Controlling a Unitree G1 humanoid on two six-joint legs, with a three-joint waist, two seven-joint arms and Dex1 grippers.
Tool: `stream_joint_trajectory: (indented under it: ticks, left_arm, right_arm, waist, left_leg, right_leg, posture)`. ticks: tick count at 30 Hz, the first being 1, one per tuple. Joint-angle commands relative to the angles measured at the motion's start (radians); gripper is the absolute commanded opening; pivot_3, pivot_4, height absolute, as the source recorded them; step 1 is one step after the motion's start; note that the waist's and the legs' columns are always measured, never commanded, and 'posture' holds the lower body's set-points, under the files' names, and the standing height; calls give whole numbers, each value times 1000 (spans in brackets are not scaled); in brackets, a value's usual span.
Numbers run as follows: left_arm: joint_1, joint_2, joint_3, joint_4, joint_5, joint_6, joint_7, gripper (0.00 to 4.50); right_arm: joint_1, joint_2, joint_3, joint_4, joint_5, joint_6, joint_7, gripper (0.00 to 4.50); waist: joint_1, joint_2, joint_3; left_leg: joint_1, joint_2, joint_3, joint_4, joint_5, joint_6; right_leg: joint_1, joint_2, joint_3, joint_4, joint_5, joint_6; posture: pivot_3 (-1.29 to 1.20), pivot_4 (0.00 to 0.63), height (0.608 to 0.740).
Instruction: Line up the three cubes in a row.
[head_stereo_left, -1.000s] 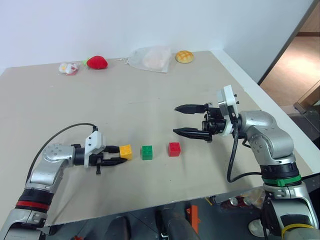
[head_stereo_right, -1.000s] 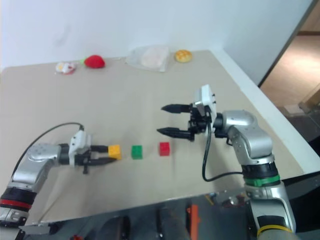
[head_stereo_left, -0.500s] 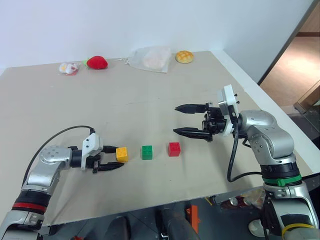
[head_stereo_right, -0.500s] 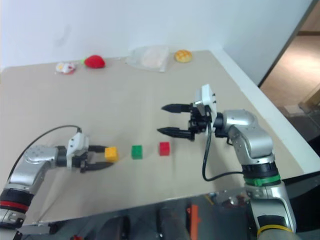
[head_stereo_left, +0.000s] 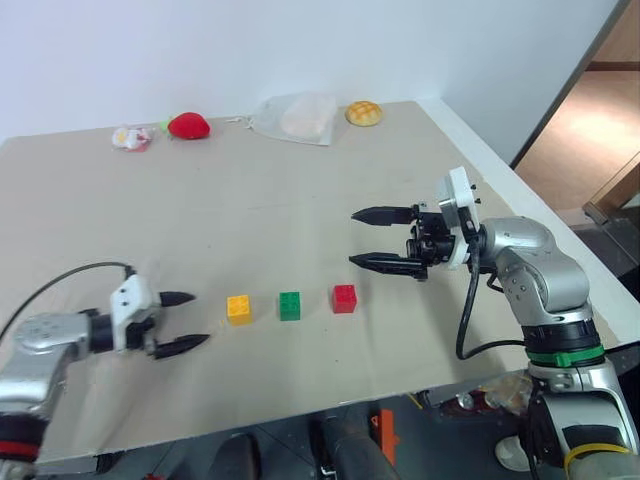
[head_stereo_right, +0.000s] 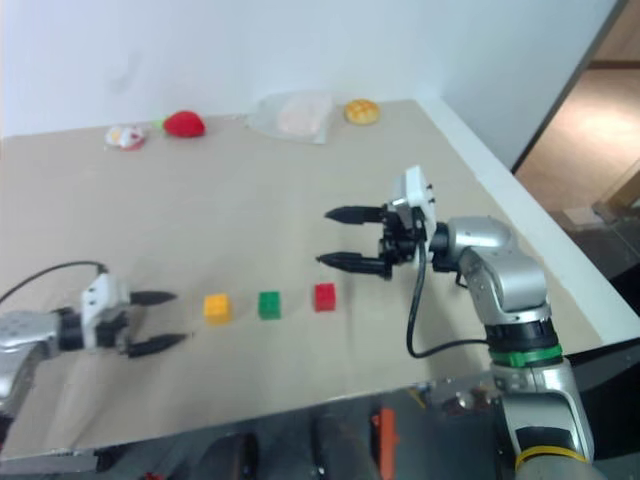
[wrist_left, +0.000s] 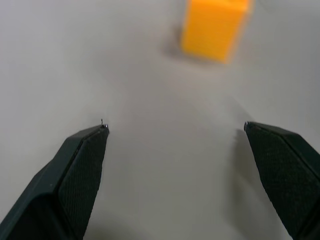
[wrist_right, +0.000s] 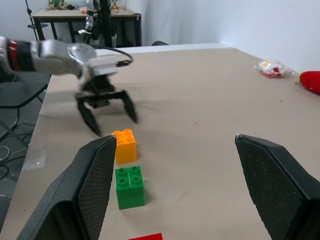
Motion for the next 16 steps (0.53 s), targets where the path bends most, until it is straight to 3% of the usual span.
stream_joint_trajectory:
  ticks: [1,6,10,16]
  left_arm:
    - [90,34,101,-117,-77,121,24,4483]
    - [62,-78,254,-148,-122,248,329,4483]
    - [52,-169,341,-220,-207,310,456,4483]
    - [168,-295,375,-407,-280,343,560,4483]
  right_arm:
    - [-40,-5,-24,26,-2,-31,15,3933]
    - [-52,1,-38,104,-33,-61,-27,3933]
    - [-1,-11,-41,146,-76,-93,-64,3933]
    - [151,-77,-84,182,-113,-102,-100,3933]
  waist:
    - [1,0,0]
    - [6,0,0]
    - [7,0,0]
    - [8,-1,0]
  left_leg:
    - [0,0,0,0,0,0]
    - [-1,0,-2,0,0,0]
    - [-2,0,-1,1,0,0]
    - [-2,-1,1,1,-5,-8]
  right_leg:
    - [0,0,-1,0,-1,-1]
    - [0,0,-2,0,-3,-5]
    - [0,0,-2,0,0,0]
    - [0,-2,1,0,-4,0]
  posture:
    - [0,150,740]
    - [0,150,740]
    - [0,150,740]
    - [0,150,740]
